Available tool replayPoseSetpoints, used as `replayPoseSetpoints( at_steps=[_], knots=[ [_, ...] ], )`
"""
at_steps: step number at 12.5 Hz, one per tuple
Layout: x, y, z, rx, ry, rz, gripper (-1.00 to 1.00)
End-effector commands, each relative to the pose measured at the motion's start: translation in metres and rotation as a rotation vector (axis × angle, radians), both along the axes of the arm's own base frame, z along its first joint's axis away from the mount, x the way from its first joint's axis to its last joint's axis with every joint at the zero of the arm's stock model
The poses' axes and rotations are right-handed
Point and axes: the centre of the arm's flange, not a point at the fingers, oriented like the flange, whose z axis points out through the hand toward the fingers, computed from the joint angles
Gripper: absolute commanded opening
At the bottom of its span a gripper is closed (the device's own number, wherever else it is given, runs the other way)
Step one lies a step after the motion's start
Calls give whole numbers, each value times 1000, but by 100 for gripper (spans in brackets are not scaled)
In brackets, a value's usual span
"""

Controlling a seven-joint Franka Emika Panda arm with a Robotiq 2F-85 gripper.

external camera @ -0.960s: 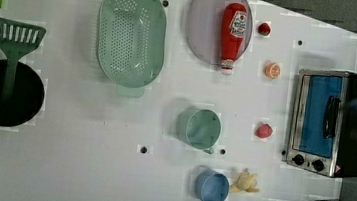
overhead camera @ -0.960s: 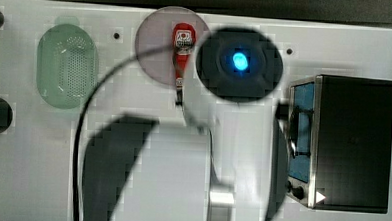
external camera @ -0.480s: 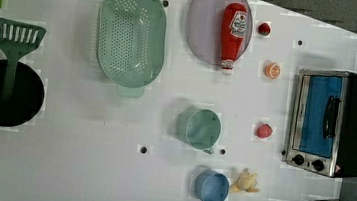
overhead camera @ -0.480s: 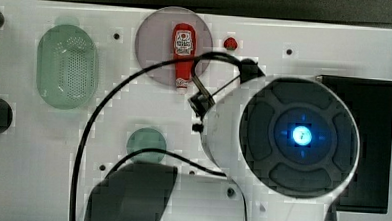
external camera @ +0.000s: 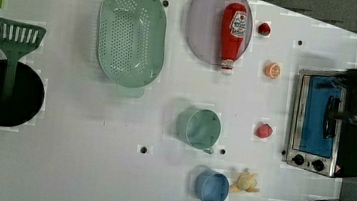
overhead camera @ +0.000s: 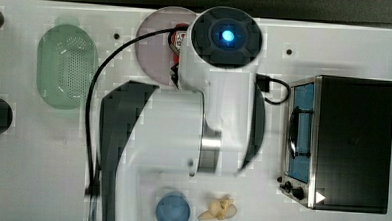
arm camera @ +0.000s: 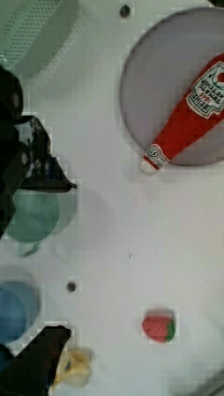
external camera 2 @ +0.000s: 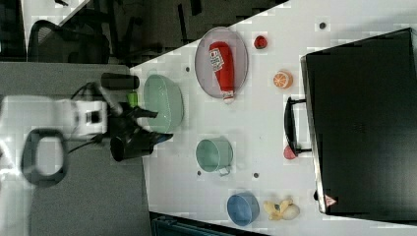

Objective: Pick ketchup from plate and place it on table.

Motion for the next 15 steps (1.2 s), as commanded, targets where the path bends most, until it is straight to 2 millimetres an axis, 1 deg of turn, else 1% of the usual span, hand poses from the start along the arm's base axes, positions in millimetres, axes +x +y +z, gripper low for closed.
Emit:
replayPoseSetpoints(
  at_steps=[1, 4, 8, 10, 13, 15],
  knots=[
    [16, 18, -31, 17, -34, 97, 100],
    [36, 24, -77, 48, -48, 268, 100],
    [69, 24, -141, 95, -82, 555, 100],
    [83, 23, -171, 113, -99, 662, 100],
    [98, 26, -210, 129, -101, 700, 100],
    [107, 31, -231, 127, -123, 703, 100]
  ],
)
